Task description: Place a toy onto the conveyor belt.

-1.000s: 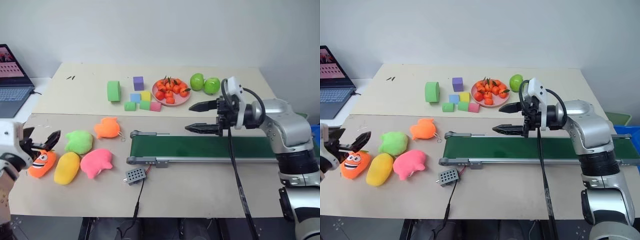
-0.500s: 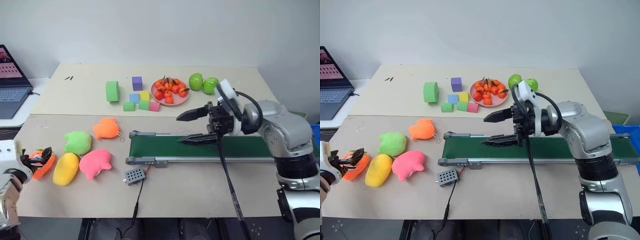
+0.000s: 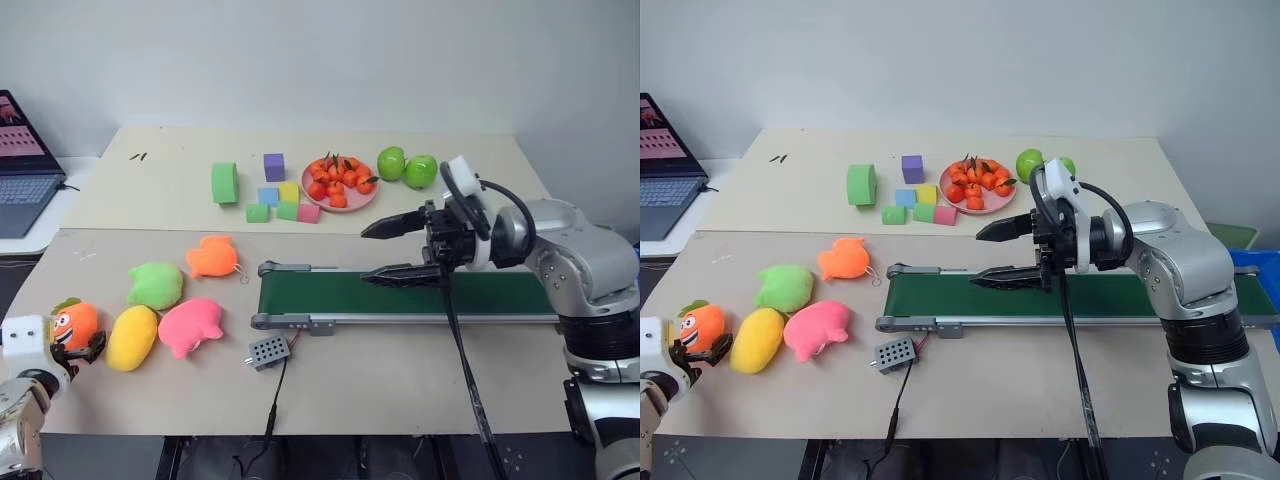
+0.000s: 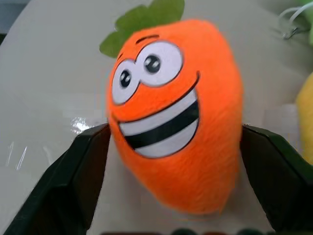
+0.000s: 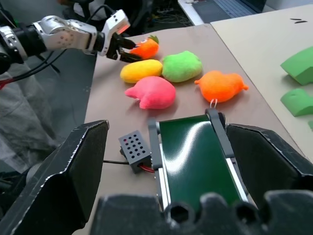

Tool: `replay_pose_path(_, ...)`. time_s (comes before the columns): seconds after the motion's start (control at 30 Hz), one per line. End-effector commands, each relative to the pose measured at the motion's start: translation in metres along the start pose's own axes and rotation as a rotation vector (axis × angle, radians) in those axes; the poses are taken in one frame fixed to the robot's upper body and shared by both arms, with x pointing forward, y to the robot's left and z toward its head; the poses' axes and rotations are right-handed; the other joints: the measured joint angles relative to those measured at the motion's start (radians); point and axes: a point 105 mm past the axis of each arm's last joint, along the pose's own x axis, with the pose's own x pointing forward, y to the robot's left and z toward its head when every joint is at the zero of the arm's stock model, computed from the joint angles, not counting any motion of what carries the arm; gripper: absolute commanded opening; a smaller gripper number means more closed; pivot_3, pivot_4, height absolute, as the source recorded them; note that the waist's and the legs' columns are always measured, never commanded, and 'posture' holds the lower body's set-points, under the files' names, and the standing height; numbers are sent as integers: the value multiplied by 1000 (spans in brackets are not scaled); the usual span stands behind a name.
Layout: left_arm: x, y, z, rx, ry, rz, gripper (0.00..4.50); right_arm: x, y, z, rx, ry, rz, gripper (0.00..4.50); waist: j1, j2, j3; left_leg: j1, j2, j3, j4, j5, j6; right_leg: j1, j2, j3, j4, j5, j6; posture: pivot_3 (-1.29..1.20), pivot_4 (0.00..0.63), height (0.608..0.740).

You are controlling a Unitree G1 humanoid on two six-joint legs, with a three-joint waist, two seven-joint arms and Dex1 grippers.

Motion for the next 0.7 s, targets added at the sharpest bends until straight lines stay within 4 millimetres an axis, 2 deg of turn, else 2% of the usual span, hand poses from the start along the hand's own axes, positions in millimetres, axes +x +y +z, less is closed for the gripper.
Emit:
replay_pose_path(0.03, 0, 6, 13, 38, -40, 13, 2667, -5, -2, 10, -67, -10, -28, 4500, 0, 0, 0, 0, 0, 0, 0, 0, 0, 0, 0, 0, 0, 0, 0, 0, 150, 738)
replay_pose_path(0.2, 2, 3, 25, 38, -90, 12, 1027, -5, -2, 9, -72, -6, -35, 4500, 0, 0, 0, 0, 0, 0, 0, 0, 0, 0, 0, 0, 0, 0, 0, 0, 150, 738)
replay_pose_path(0.27, 2, 4, 41, 44, -158, 26, 1027, -5, -2, 9, -72, -7, -38, 4500, 1, 0, 0, 0, 0, 0, 0, 0, 0, 0, 0, 0, 0, 0, 0, 0, 150, 738)
replay_pose_path(0.37, -4, 10, 74, 81, -296, 76, 1027, -6, -3, 9, -73, -8, -39, 4500, 1, 0, 0, 0, 0, 0, 0, 0, 0, 0, 0, 0, 0, 0, 0, 0, 150, 738)
replay_pose_path(0.47, -9, 4, 111, 141, -429, 81, 1027, -5, -4, 9, -75, -6, -39, 4500, 1, 0, 0, 0, 0, 0, 0, 0, 0, 0, 0, 0, 0, 0, 0, 0, 150, 738)
replay_pose_path(0.53, -14, -12, 140, 186, -521, 28, 1027, -5, -4, 9, -78, -6, -41, 4500, 1, 0, 0, 0, 0, 0, 0, 0, 0, 0, 0, 0, 0, 0, 0, 0, 150, 738)
replay_pose_path(0.6, -17, -42, 164, 265, -591, -78, 1027, -5, -5, 9, -81, -5, -44, 4500, 4, 0, 0, -1, 0, 0, 0, 0, 0, 0, 0, 0, 0, 0, 0, 0, 150, 738)
replay_pose_path(0.7, -24, -101, 188, 365, -656, -313, 1027, -6, -5, 11, -85, -6, -50, 4500, 7, 0, 0, -1, 0, 0, 0, 0, 0, 0, -1, 0, 0, 0, 0, 0, 150, 738)
